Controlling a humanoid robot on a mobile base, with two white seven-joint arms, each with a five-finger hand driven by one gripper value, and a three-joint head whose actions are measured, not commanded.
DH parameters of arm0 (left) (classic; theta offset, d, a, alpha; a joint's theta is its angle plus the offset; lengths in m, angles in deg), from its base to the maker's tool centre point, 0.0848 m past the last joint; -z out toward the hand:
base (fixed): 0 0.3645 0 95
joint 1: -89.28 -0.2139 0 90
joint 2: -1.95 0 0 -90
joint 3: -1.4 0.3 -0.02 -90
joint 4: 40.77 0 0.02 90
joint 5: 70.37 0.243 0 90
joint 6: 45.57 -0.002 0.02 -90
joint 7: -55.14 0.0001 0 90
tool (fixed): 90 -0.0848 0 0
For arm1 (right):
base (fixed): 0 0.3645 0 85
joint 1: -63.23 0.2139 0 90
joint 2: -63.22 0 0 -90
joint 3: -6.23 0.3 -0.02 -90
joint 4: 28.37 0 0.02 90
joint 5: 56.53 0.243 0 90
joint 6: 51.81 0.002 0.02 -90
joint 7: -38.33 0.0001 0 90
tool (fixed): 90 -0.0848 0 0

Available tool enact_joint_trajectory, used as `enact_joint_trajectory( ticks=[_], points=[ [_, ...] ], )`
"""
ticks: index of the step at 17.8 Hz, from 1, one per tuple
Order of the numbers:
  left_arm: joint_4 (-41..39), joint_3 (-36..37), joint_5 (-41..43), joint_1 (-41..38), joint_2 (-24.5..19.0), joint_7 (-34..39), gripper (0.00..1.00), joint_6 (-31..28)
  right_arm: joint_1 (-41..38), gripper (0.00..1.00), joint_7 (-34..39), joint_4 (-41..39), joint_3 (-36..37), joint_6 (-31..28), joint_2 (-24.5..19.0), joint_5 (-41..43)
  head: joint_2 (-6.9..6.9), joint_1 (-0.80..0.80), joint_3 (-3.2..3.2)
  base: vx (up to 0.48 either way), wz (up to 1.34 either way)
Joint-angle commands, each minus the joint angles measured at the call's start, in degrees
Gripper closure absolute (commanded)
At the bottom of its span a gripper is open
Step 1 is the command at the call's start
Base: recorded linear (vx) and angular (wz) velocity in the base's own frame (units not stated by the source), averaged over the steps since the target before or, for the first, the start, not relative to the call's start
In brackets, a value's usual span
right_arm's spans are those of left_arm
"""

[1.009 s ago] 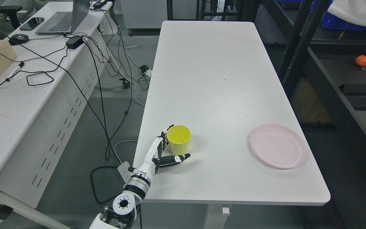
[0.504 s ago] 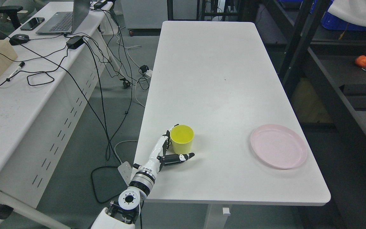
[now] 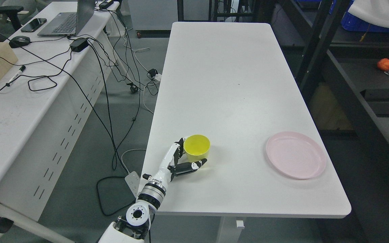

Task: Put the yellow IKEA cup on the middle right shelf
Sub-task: 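Lift the yellow cup off the table with the left hand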

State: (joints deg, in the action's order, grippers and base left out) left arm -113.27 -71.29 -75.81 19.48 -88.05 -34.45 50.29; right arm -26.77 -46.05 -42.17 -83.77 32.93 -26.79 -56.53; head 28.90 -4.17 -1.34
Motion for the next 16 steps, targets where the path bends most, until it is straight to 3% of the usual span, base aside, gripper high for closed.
enact_joint_trajectory(
  ticks=[1,7,16],
  points=[
    [0.18,-1.31,-3.61,-1.48,-1.00,2.93,1.00,4.50,-0.62,0.01,-12.30,0.08,-0.97,-0.01,1.00,1.41,0.00,0.00,0.00,0.000,0.00],
    [-8.78,0.00,-3.79,-7.45,-1.00,2.49,1.00,9.51,-0.62,0.01,-12.30,0.00,-0.97,-0.01,1.00,1.41,0.00,0.00,0.00,0.000,0.00],
    [-12.04,-1.84,-3.79,-10.10,-1.00,1.96,0.99,14.88,-0.62,0.01,-12.30,0.00,-0.97,-0.01,1.00,1.41,0.00,0.00,0.00,0.000,0.00]
  ],
)
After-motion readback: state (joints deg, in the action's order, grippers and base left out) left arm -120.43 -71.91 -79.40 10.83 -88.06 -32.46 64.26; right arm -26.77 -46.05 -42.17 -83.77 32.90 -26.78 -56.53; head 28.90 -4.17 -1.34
